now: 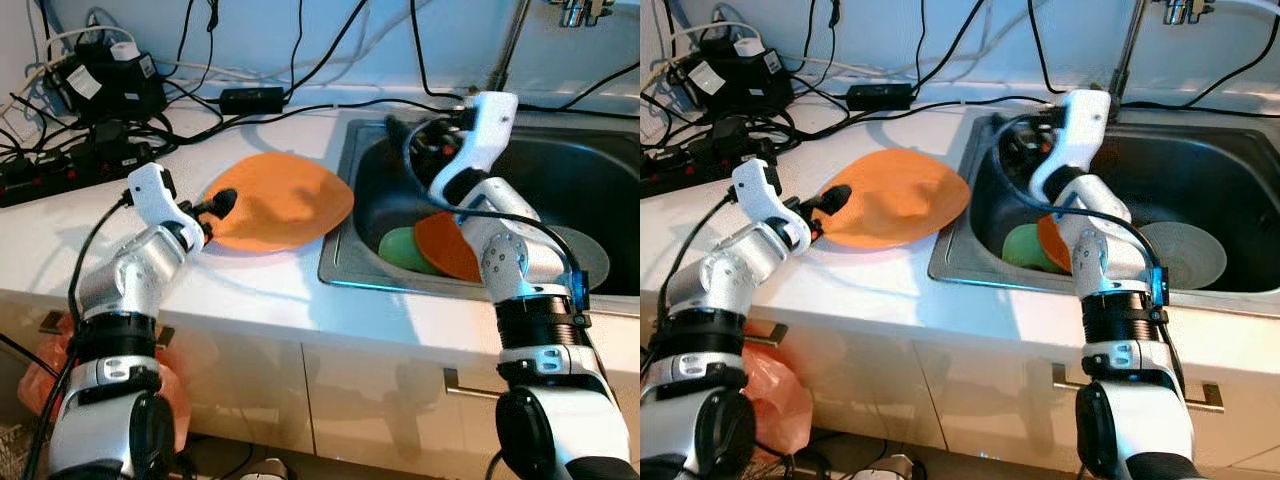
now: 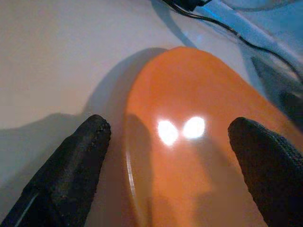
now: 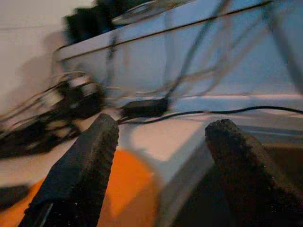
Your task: Kitchen organization
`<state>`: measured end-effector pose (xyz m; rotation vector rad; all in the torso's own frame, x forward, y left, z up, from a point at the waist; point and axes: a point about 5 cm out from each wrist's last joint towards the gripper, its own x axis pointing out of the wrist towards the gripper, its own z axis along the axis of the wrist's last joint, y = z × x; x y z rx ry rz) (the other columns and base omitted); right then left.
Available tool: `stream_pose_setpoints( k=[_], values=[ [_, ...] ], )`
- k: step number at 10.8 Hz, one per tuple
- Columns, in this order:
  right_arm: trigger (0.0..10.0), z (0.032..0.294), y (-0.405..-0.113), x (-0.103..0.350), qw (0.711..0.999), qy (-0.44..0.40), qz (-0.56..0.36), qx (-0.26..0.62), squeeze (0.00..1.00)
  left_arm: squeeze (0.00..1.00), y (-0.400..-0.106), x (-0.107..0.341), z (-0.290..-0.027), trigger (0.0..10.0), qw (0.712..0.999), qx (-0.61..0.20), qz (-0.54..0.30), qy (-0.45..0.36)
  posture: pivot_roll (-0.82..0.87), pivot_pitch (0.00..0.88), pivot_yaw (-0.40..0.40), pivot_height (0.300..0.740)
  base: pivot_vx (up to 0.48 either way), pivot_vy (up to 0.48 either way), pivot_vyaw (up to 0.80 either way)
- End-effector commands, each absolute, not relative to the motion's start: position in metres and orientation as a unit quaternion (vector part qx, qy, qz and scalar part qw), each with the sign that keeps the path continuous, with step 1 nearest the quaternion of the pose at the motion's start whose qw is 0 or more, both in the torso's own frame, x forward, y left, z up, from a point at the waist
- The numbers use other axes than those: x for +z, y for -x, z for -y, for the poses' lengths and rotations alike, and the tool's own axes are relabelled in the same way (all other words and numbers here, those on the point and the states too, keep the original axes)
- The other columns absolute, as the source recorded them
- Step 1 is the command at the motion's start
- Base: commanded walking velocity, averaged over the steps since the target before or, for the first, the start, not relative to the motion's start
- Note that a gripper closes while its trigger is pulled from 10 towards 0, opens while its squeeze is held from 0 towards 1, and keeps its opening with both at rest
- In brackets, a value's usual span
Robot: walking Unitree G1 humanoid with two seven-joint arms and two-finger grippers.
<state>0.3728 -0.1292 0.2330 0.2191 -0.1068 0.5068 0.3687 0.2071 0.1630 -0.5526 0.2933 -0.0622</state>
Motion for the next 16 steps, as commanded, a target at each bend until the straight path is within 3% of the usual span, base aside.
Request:
stream_pose_setpoints(
  k=[1,5,6,7,8,12,16],
  values=[
    [10.0,0.124,-0.368,0.232,0.954,-0.094,0.042,0.282,0.0,0.0,-0.367,0.155,-0.206,10.0,0.941,-0.026,-0.172,0.29,0.2,0.02,0.075,0.74,0.0,0.0,0.0],
    [10.0,0.124,-0.349,0.217,0.93,0.007,-0.032,0.366,0.0,0.0,-0.365,0.155,-0.203,10.0,0.914,-0.032,-0.19,0.357,0.2,0.027,0.073,0.74,0.0,0.0,0.0],
    [10.0,0.122,-0.344,0.212,0.921,0.036,-0.043,0.386,0.0,0.0,-0.364,0.154,-0.202,3.5,0.9,-0.037,-0.195,0.388,0.2,0.029,0.074,0.74,0.0,0.0,0.0],
    [10.0,0.121,-0.342,0.211,0.917,0.042,-0.046,0.393,0.0,0.0,-0.364,0.154,-0.201,2.4,0.894,-0.04,-0.196,0.402,0.2,0.03,0.073,0.74,0.0,0.0,0.0],
    [10.0,0.12,-0.339,0.211,0.913,0.047,-0.049,0.401,0.0,0.0,-0.363,0.156,-0.199,0.0,0.887,-0.05,-0.2,0.413,0.2,0.031,0.073,0.74,0.0,0.0,0.0],
    [10.0,0.114,-0.328,0.211,0.888,0.073,-0.053,0.451,0.0,0.0,-0.363,0.161,-0.193,0.0,0.869,-0.071,-0.2,0.448,0.2,0.027,0.072,0.74,0.0,0.0,0.0],
    [10.0,0.112,-0.326,0.207,0.887,0.082,-0.056,0.451,0.0,0.0,-0.363,0.164,-0.195,0.0,0.865,-0.07,-0.189,0.459,0.2,0.025,0.072,0.74,0.0,0.0,0.0]
  ],
)
